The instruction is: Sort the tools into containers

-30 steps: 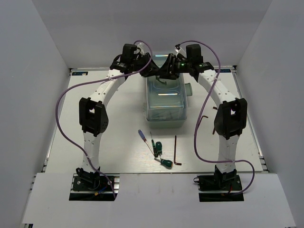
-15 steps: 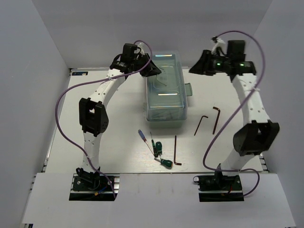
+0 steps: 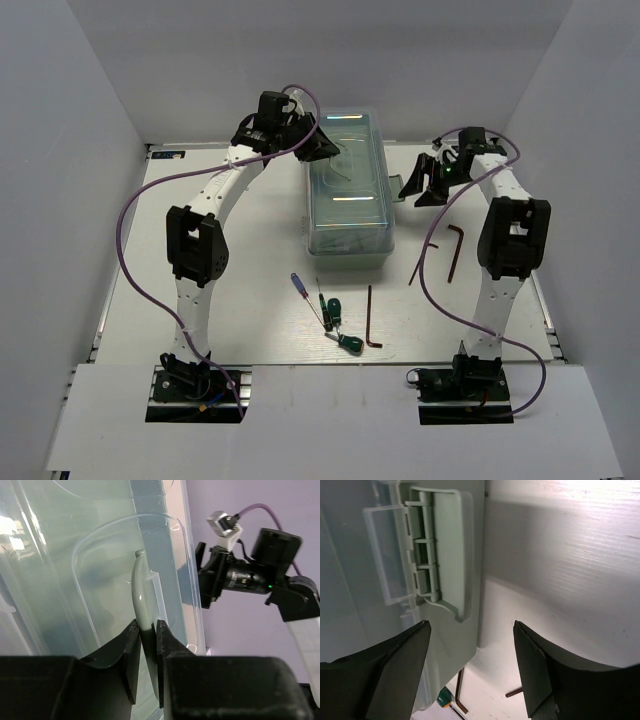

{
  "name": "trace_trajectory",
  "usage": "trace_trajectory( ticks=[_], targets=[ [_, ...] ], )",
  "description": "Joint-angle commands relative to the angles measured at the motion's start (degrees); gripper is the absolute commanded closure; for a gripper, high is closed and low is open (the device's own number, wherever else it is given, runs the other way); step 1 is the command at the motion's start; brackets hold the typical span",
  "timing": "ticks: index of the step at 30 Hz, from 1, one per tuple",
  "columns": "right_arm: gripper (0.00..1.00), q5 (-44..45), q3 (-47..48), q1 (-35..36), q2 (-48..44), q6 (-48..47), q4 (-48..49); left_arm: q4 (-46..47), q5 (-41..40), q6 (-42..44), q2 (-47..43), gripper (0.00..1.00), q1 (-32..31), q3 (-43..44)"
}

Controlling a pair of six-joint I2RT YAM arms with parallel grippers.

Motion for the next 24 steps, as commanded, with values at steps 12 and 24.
trace_trajectory(
  ticks=[12,24],
  targets=[
    [0.27,-12.52,2.67,-0.19,8.39,6.77,9.11,2.94,6.59,1.12,1.06,0.99,-0.19,3.15],
    [1.0,-17.01,1.01,-1.07,10.17,9.32,18.24,4.27,4.41,-1.87,-0.15,1.0,1.82,8.68]
  ],
)
